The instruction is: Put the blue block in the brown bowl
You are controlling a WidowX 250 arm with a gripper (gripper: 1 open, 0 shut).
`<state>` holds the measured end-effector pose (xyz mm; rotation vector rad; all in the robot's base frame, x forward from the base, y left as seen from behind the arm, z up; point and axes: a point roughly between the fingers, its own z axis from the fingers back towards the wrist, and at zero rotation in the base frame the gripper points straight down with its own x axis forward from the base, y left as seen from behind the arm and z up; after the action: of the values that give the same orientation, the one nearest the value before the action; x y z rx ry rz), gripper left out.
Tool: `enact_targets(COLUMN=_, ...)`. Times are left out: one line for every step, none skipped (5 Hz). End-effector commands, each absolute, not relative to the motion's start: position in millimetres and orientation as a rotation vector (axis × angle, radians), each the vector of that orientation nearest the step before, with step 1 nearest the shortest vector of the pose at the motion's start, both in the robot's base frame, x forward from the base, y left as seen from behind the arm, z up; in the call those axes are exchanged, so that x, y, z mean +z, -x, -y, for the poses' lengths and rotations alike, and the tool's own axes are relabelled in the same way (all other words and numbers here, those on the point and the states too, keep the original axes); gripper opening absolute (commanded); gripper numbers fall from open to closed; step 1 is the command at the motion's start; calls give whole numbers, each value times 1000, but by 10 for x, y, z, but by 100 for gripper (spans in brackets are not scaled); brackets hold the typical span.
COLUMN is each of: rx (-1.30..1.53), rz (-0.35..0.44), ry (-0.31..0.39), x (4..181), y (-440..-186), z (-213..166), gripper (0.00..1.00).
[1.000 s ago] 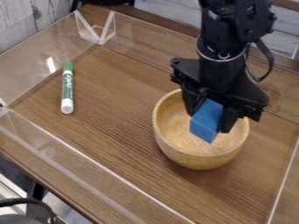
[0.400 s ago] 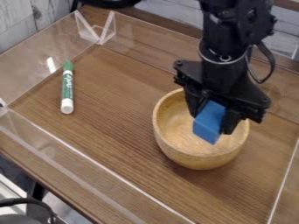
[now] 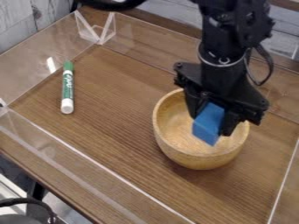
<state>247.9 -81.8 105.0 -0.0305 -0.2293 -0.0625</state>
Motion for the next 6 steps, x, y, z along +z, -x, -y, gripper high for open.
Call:
enact_targets(rx=-53, rz=263, ry=41, x=1114, y=-2541, z=802, gripper=0)
enact_targets(rx=-49, rz=261, ry=43, x=1112, y=-2546, z=795, gripper=0)
enact_targets(rx=-45, rz=258, ry=44, x=1110, y=-2552, z=787, gripper=0)
enact_targets(rx=-42, rz=256, ry=46, x=1107, y=-2558, z=783, gripper=0)
enact_targets(rx=-39, rz=254, ry=49, x=1105, y=-2564, z=778, gripper=0)
enact_targets(rx=-36, rz=252, ry=52, x=1105, y=-2571, z=776, gripper=0)
